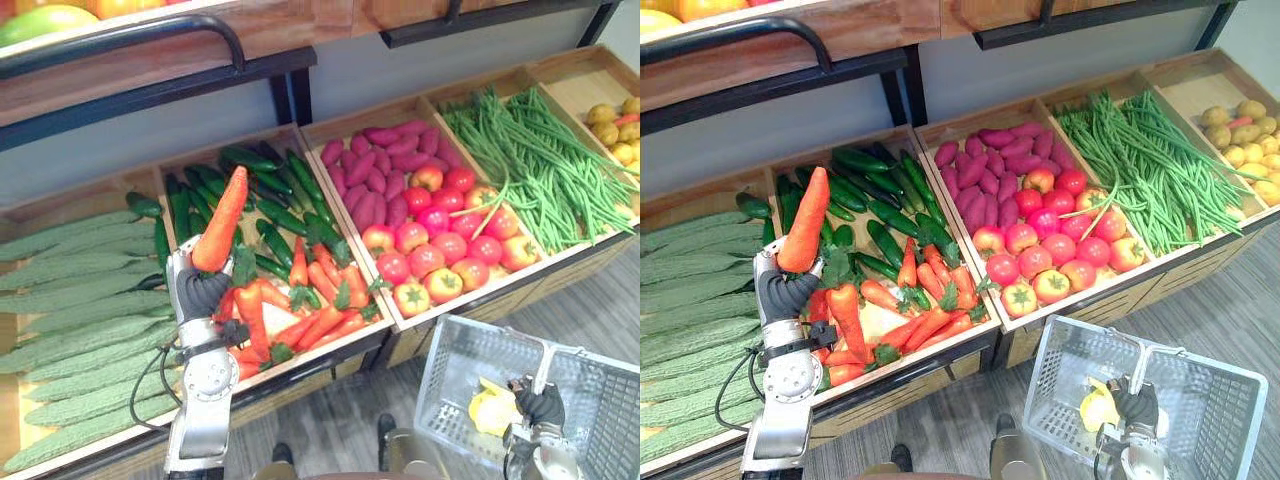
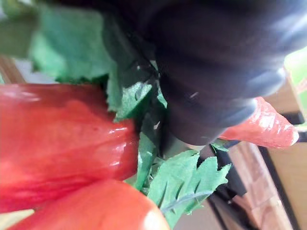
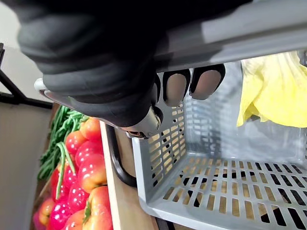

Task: Pick vegetable in the basket

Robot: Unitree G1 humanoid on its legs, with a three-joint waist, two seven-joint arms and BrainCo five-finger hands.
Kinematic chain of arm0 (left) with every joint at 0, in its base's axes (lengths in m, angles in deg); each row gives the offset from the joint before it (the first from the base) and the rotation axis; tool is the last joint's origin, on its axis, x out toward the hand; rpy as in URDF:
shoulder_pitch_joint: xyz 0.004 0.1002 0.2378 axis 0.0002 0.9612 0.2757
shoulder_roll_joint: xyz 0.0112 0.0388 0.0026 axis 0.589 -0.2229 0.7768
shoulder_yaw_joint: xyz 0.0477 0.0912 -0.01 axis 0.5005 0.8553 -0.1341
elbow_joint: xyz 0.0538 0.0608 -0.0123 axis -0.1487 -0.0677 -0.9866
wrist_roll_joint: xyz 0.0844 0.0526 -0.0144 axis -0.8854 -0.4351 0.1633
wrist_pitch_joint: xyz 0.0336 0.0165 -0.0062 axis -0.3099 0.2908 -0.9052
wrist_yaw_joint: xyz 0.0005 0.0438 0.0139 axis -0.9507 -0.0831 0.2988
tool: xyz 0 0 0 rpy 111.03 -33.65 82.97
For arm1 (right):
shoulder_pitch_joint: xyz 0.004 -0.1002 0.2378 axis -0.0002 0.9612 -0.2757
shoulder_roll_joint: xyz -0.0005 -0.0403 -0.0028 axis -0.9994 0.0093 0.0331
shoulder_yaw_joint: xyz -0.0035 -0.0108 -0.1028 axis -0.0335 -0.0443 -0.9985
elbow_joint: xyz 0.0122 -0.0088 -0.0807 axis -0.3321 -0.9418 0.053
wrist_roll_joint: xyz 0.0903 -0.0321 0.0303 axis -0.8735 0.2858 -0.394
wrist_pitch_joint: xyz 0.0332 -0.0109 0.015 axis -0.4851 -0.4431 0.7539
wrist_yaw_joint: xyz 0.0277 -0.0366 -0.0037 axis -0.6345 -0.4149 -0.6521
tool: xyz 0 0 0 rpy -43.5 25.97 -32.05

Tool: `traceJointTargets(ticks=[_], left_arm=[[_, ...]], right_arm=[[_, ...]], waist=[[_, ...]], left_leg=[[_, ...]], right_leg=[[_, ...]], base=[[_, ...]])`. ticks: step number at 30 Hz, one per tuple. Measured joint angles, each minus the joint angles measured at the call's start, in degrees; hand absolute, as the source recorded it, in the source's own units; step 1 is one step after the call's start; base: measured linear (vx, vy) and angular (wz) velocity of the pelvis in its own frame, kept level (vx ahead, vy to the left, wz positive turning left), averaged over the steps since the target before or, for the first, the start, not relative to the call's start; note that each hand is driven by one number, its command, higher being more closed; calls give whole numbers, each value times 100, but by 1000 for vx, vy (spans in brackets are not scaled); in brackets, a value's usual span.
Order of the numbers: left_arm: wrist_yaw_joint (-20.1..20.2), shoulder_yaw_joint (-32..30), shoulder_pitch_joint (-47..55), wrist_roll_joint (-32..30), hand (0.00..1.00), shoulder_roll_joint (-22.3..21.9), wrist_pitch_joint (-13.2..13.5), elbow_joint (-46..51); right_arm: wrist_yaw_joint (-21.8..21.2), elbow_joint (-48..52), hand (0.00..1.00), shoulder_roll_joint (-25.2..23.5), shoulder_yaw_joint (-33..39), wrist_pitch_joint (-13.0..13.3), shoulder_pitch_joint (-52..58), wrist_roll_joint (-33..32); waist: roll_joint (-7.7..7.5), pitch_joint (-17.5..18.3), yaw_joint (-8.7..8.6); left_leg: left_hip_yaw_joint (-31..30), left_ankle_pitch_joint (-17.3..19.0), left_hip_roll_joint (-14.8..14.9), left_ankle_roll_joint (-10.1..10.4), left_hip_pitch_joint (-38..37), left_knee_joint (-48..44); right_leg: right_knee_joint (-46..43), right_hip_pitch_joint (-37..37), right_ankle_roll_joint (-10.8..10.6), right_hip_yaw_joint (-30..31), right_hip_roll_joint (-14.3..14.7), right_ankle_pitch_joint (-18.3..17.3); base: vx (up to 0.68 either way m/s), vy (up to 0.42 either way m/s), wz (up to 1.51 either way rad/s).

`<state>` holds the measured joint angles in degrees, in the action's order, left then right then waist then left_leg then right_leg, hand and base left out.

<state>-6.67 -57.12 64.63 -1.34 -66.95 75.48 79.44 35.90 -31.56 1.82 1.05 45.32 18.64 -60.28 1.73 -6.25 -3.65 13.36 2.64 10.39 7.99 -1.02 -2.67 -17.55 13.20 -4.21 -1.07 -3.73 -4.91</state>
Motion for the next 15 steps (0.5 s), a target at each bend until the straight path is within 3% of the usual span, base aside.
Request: traceJointTargets(ticks=[3,9,10,13,15], left_arm=[[49,235,58,140,100,-21,69,205],[139,701,15,259,100,-69,156,287],[141,749,-3,261,100,-75,163,289],[140,813,-237,381,100,-29,179,278],[142,610,-455,571,100,-45,190,178]], right_arm=[[58,398,100,-160,-42,-16,76,10],[73,1646,100,-312,-133,-22,221,15],[83,1741,100,-308,-153,-22,200,18],[81,1808,100,-353,-421,-8,-143,76],[61,1565,100,-341,-501,17,-569,172]], waist=[[-8,3,13],[-32,2,57],[-40,-2,66],[-161,-104,-1],[-169,-156,-9]], left_leg=[[351,178,126,72,-71,-274],[1579,1004,676,158,-35,-1532],[1742,1053,728,160,-52,-1590],[2523,1126,796,119,-366,-1615],[2960,1162,808,48,-542,-1529]], right_leg=[[119,37,-6,334,190,132],[235,359,36,1328,810,447],[289,423,93,1181,771,418],[293,549,563,-732,38,270],[225,494,1036,-2442,-526,159]], base=[[2,-6,-69],[-19,16,-116],[-73,58,-140],[-20,90,-119],[73,-2,-116]])
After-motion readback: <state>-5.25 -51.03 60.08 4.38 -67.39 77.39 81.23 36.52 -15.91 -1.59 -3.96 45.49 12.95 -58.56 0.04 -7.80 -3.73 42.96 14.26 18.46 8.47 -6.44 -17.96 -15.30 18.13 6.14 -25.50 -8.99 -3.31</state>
